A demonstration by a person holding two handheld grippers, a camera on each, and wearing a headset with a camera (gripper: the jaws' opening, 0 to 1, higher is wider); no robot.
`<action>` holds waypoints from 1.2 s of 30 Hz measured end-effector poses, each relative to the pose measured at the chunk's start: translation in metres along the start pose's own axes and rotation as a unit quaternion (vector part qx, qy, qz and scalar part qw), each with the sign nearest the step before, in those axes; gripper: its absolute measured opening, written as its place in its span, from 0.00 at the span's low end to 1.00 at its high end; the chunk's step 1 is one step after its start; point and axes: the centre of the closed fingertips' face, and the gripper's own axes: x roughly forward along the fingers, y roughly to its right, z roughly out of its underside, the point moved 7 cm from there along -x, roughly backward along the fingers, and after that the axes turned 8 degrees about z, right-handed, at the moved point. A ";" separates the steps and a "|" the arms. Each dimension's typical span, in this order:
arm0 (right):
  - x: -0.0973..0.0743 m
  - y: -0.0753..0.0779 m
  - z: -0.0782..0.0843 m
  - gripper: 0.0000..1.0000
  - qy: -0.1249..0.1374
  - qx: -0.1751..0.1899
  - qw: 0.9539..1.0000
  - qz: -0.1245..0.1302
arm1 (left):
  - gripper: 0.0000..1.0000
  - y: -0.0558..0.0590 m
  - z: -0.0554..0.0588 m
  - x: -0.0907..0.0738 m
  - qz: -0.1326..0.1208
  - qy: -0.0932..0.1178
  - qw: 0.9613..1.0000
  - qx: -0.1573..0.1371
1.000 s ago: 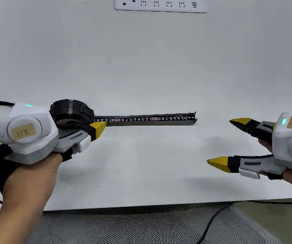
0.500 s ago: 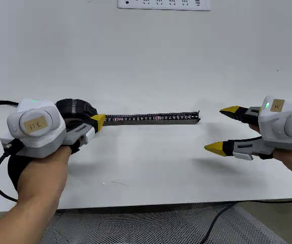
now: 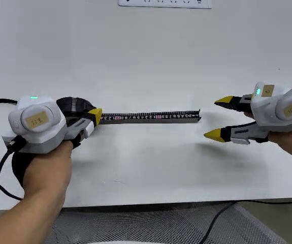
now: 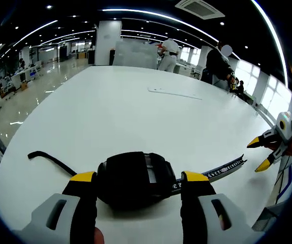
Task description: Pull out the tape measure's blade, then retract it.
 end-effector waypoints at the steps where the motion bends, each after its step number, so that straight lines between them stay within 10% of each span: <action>1: 0.001 0.001 0.000 0.48 -0.001 -0.001 1.000 -0.003 | 0.62 0.000 0.000 0.000 0.000 0.000 1.000 0.000; 36: 0.036 0.007 -0.011 0.30 -0.034 -0.080 0.994 -0.069 | 0.59 -0.004 0.001 0.003 -0.001 -0.006 1.000 0.001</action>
